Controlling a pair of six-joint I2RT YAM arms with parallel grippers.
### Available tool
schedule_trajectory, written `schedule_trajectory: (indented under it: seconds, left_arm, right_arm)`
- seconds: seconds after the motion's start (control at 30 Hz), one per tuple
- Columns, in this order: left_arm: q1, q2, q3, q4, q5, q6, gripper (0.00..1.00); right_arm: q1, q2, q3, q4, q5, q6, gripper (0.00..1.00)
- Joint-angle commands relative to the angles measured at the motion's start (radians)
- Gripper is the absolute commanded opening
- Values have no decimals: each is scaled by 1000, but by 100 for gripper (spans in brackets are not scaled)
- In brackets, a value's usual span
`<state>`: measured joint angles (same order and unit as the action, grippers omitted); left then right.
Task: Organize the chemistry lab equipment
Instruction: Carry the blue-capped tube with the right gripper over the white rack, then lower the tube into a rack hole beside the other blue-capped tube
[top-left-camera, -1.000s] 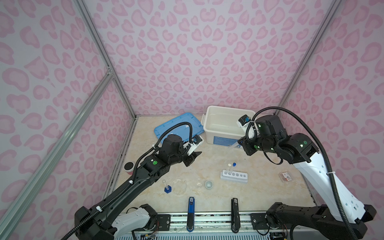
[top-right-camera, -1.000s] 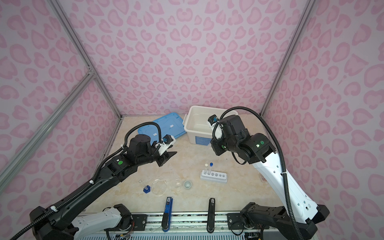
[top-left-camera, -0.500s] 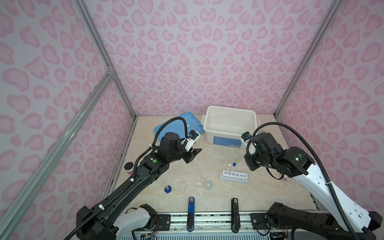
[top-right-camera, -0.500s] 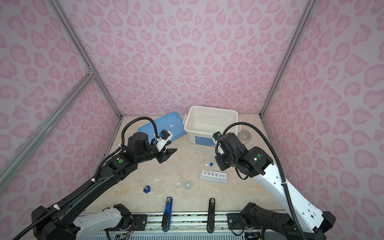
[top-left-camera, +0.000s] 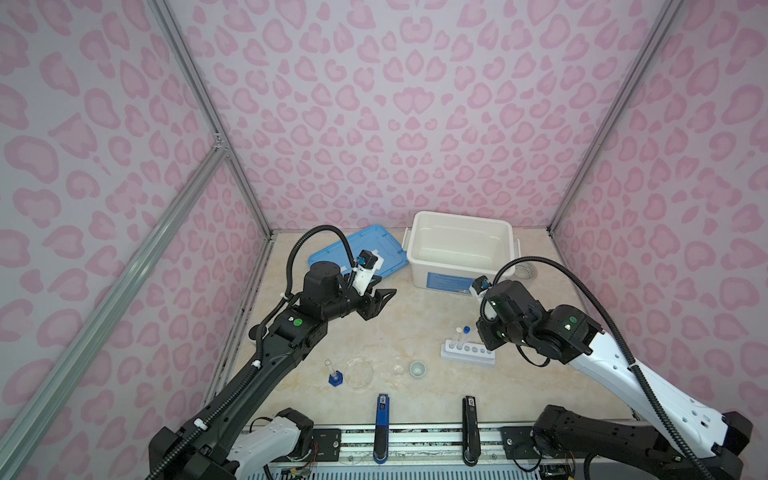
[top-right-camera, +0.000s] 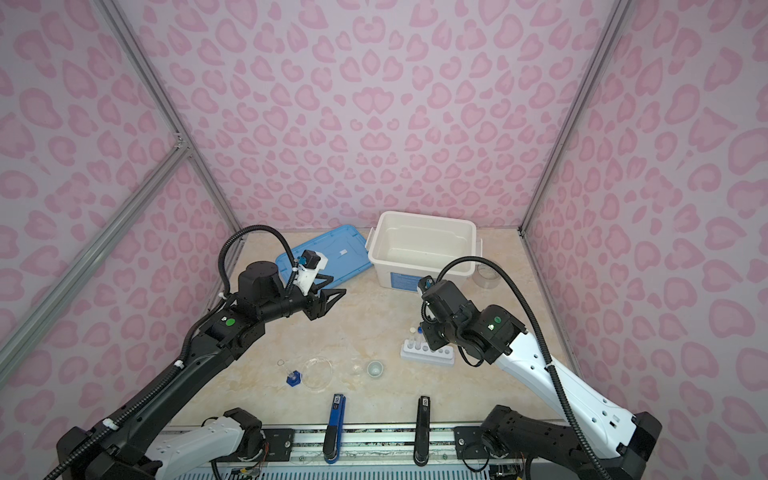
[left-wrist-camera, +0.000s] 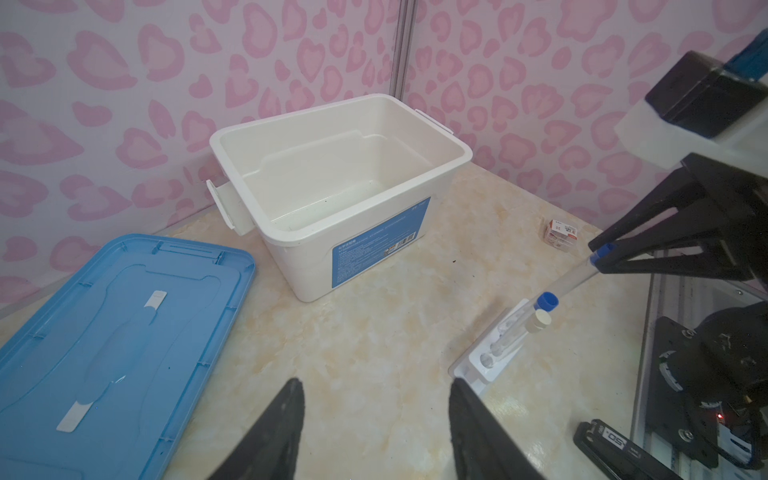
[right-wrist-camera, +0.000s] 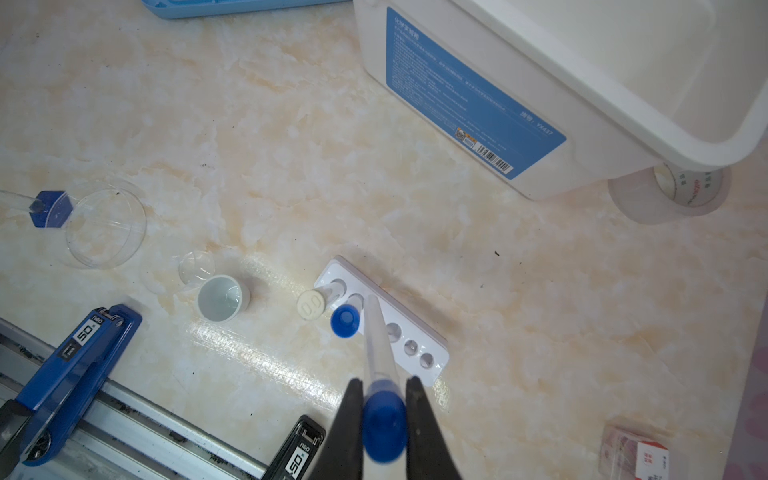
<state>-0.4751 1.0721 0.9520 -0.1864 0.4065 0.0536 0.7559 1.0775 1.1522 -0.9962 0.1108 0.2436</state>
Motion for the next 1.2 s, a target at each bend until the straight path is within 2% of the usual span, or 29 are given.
schedule_trajectory:
  seconds: [0.0,1.17]
  left_arm:
    - [7,-8,-7,29,24,-9,58]
    - [23,20,-6,31,54,5,57]
  right_arm:
    - [8,10,-15,16,29,12,15]
    - [29,8,-43,-28,31,34,15]
